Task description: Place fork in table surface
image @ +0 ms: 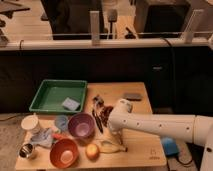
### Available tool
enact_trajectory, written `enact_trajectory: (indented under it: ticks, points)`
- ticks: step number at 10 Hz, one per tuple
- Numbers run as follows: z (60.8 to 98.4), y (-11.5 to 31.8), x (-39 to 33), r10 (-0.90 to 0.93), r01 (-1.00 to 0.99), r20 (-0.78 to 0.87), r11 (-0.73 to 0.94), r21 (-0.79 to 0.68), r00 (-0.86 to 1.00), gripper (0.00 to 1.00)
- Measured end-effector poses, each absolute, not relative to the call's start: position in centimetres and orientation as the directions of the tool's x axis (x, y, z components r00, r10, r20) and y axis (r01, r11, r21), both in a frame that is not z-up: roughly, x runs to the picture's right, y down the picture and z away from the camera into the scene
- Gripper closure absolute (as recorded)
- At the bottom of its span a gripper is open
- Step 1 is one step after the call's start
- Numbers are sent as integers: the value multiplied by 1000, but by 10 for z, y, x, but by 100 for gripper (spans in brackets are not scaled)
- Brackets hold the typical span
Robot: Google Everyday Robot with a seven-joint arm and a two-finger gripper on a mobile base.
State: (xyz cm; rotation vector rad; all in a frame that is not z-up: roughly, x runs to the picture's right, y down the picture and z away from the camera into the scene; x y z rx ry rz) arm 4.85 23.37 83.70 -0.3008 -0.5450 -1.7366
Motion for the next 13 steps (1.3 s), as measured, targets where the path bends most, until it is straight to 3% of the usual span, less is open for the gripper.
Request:
enact_trajectory:
  ticks: [5,8,13]
  points:
    - [842,233,51,-839,968,491,-160,193,-237,79]
    - [839,233,52,-835,968,496,-161,194,-238,99]
    - [843,180,108,-855,980,504,-24,196,-122,100]
